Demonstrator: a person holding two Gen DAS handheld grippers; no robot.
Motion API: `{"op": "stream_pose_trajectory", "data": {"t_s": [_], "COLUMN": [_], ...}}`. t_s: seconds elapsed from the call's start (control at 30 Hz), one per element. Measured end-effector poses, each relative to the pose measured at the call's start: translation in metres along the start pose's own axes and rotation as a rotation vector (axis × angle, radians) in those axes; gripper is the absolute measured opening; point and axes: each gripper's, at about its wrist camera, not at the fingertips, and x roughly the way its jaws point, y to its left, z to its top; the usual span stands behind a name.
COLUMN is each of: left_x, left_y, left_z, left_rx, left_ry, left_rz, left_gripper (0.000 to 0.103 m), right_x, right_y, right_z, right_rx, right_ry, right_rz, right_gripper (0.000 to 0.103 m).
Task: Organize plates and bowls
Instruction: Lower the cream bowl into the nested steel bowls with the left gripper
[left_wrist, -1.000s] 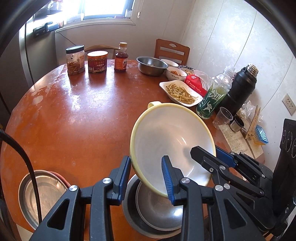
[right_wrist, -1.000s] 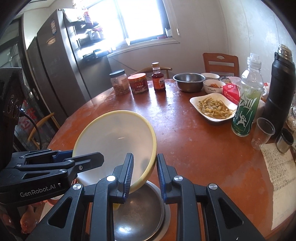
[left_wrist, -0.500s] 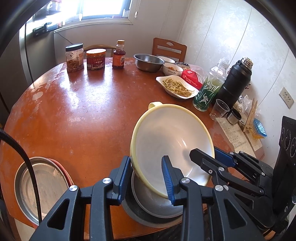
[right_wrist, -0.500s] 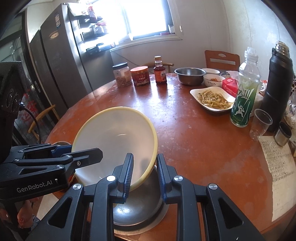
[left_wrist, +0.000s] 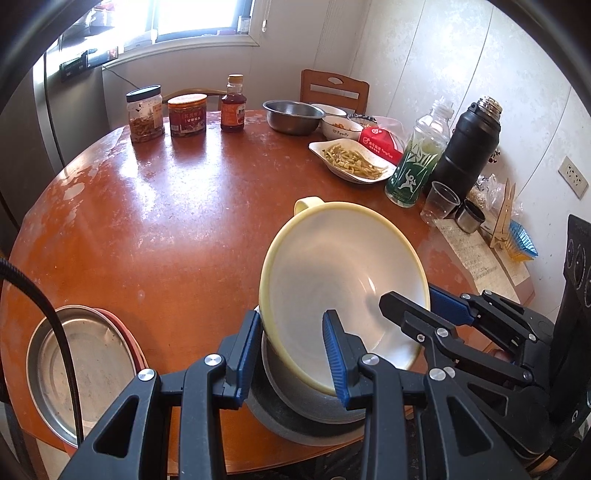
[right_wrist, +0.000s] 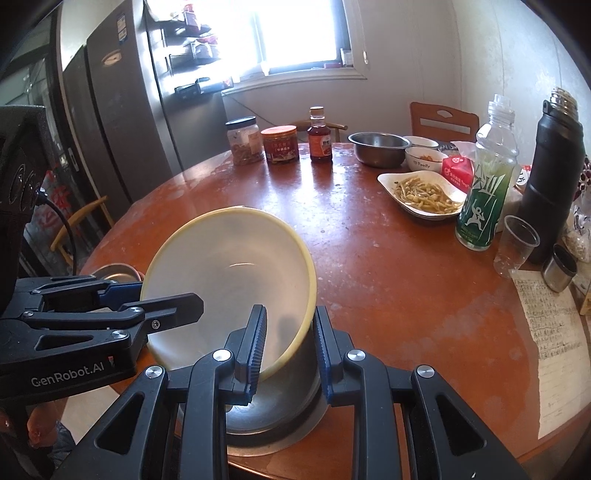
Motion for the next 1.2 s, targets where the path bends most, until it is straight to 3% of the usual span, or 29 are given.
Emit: {"op": "stream_pose_trajectory", "data": {"t_s": [1.2], "left_x": [0.008], "left_y": [-0.004], "left_z": [-0.011], "left_rx": [0.052], "left_ry": [0.003], "left_rz": [0.009], "left_gripper": [0.035], "right_x": [0.013], "right_y": [0.003], "right_z": [-0.014], "right_rx": [-0.061], "right_ry": [0.028], "right_rz": [-0.04], "right_gripper": [0.027]}}
